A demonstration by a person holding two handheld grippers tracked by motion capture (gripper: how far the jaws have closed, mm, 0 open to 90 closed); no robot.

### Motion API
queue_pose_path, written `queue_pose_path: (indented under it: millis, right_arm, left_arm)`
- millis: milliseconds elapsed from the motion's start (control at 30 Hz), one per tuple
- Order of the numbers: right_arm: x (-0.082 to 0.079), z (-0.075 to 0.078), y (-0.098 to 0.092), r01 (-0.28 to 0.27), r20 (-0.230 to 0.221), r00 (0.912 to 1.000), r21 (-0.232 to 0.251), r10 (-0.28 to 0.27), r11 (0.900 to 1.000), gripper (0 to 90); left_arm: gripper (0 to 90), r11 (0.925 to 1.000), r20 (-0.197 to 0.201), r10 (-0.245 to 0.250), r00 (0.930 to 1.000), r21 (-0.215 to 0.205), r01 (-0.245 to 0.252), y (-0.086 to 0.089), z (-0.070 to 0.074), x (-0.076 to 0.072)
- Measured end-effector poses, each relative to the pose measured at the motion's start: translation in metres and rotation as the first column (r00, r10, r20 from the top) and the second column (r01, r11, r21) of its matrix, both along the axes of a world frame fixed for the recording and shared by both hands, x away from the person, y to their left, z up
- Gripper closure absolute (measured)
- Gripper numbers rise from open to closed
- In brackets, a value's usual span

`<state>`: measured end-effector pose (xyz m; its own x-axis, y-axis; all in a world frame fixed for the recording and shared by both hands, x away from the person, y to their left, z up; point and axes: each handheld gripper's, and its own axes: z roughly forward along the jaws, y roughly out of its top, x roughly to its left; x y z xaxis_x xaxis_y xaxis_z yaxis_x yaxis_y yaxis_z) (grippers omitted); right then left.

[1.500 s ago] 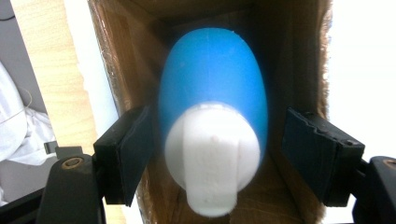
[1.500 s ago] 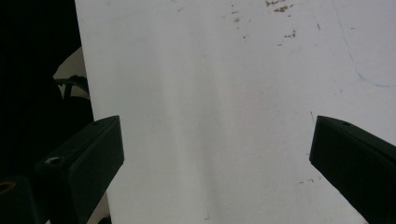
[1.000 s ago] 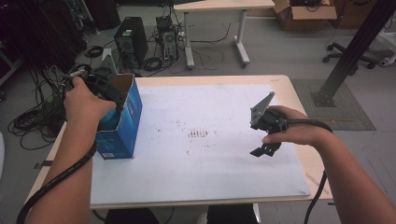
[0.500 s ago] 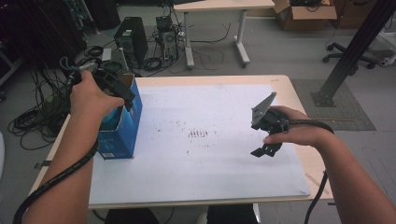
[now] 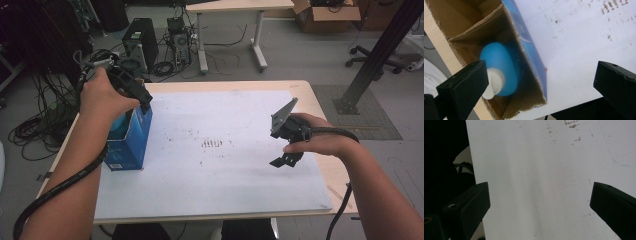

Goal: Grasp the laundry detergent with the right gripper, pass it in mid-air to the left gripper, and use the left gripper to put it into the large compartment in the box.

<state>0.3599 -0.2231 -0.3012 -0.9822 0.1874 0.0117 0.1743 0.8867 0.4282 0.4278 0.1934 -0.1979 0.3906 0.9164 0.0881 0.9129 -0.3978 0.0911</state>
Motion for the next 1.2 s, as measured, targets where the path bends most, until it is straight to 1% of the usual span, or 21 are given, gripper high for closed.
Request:
queue_pose_path:
  millis: [200, 333, 367, 433, 533, 600, 633, 700, 733, 767, 800, 867, 900, 933, 967, 1033, 1067, 1100, 1133, 1167, 1200]
  right_arm:
    - [0.000, 0.000, -0.002, 0.005, 0.002, 1.0000, -0.001, -0.005, 1.000, 2.9]
    - [0.000, 0.001, -0.003, 0.003, 0.004, 1.0000, -0.004, -0.003, 1.000, 2.9]
    - [0.000, 0.002, -0.003, 0.002, 0.004, 1.0000, -0.004, -0.002, 1.000, 2.9]
    - [0.000, 0.003, -0.003, 0.000, 0.004, 1.0000, -0.003, 0.000, 1.000, 2.9]
    - [0.000, 0.003, -0.002, -0.003, 0.004, 1.0000, -0.005, 0.003, 1.000, 2.9]
    - [0.000, 0.004, -0.002, -0.005, 0.003, 1.0000, -0.007, 0.005, 1.000, 2.9]
    - [0.001, 0.004, -0.001, -0.006, 0.003, 1.0000, -0.008, 0.006, 1.000, 2.9]
    - [0.001, 0.004, 0.000, -0.007, 0.003, 1.0000, -0.009, 0.007, 1.000, 2.9]
    - [0.001, 0.004, 0.000, -0.009, 0.002, 1.0000, -0.011, 0.009, 1.000, 2.9]
    - [0.001, 0.004, 0.001, -0.008, 0.001, 1.0000, -0.012, 0.008, 1.000, 2.9]
    - [0.001, 0.004, 0.001, -0.009, 0.001, 1.0000, -0.012, 0.009, 1.000, 2.9]
    - [0.001, 0.004, 0.002, -0.011, -0.001, 0.9999, -0.015, 0.011, 1.000, 2.9]
    - [0.002, 0.004, 0.003, -0.011, -0.001, 0.9999, -0.018, 0.011, 1.000, 2.9]
    - [0.002, 0.004, 0.003, -0.015, -0.001, 0.9999, -0.021, 0.015, 1.000, 2.9]
    - [0.002, 0.004, 0.003, -0.015, -0.001, 0.9999, -0.021, 0.015, 1.000, 2.9]
    - [0.002, 0.005, 0.004, -0.019, -0.001, 0.9998, -0.023, 0.019, 1.000, 2.9]
    - [0.002, 0.005, 0.004, -0.019, -0.003, 0.9998, -0.024, 0.019, 1.000, 2.9]
    - [0.002, 0.006, 0.004, -0.020, -0.003, 0.9998, -0.029, 0.019, 0.999, 2.9]
    - [0.003, 0.006, 0.005, -0.022, -0.002, 0.9998, -0.030, 0.022, 0.999, 2.9]
    - [0.003, 0.006, 0.005, -0.022, -0.003, 0.9997, -0.032, 0.022, 0.999, 2.9]
    - [0.003, 0.006, 0.005, -0.022, -0.004, 0.9998, -0.036, 0.022, 0.999, 2.9]
  left_arm:
    - [0.2, 0.9977, 0.005, -0.066, 0.9978, 0.013, 0.066, -0.015, 0.006, 0.000]
    - [0.2, 0.9910, 0.011, -0.134, 0.9909, -0.008, 0.134, -0.024, 0.011, -0.002]
    - [0.2, 0.9845, 0.012, -0.175, 0.9845, -0.007, 0.175, -0.029, 0.013, -0.003]
    - [0.2, 0.9783, 0.008, -0.207, 0.9783, -0.006, 0.207, -0.034, 0.014, -0.004]
    - [0.2, 0.9566, -0.004, -0.291, 0.9567, -0.010, 0.291, -0.046, 0.017, -0.006]
    - [0.2, 0.9390, -0.008, -0.344, 0.9389, -0.008, 0.344, -0.054, 0.018, -0.009]
    - [0.2, 0.9282, -0.017, -0.372, 0.9281, -0.009, 0.372, -0.058, 0.018, -0.010]
    - [0.2, 0.9029, -0.032, -0.430, 0.9025, -0.035, 0.428, -0.066, 0.018, -0.013]
    - [0.2, 0.8873, -0.031, -0.460, 0.8873, -0.052, 0.458, -0.069, 0.018, -0.014]
    - [0.2, 0.8761, -0.030, -0.480, 0.8765, -0.062, 0.478, -0.072, 0.018, -0.015]
    - [0.2, 0.8590, -0.029, -0.509, 0.8600, -0.075, 0.506, -0.076, 0.018, -0.017]
    - [0.2, 0.8355, -0.030, -0.547, 0.8368, -0.085, 0.543, -0.081, 0.017, -0.019]
    - [0.2, 0.8177, -0.032, -0.573, 0.8191, -0.092, 0.568, -0.084, 0.016, -0.020]
    - [0.2, 0.8052, -0.030, -0.590, 0.8065, -0.090, 0.586, -0.086, 0.015, -0.021]
    - [0.2, 0.7974, -0.032, -0.601, 0.7988, -0.095, 0.596, -0.088, 0.014, -0.022]
    - [0.2, 0.7677, -0.031, -0.639, 0.7687, -0.092, 0.634, -0.091, 0.013, -0.024]
    - [0.2, 0.7479, -0.031, -0.662, 0.7490, -0.094, 0.657, -0.093, 0.012, -0.025]
    - [0.2, 0.7235, -0.043, -0.689, 0.7231, -0.092, 0.684, -0.096, 0.010, -0.026]
    - [0.2, 0.7101, -0.058, -0.704, 0.7079, -0.082, 0.699, -0.097, 0.008, -0.027]
    - [0.2, 0.6996, -0.090, -0.714, 0.6942, -0.060, 0.712, -0.100, 0.005, -0.028]
    - [0.2, 0.6896, -0.102, -0.723, 0.6834, -0.045, 0.723, -0.102, 0.003, -0.029]
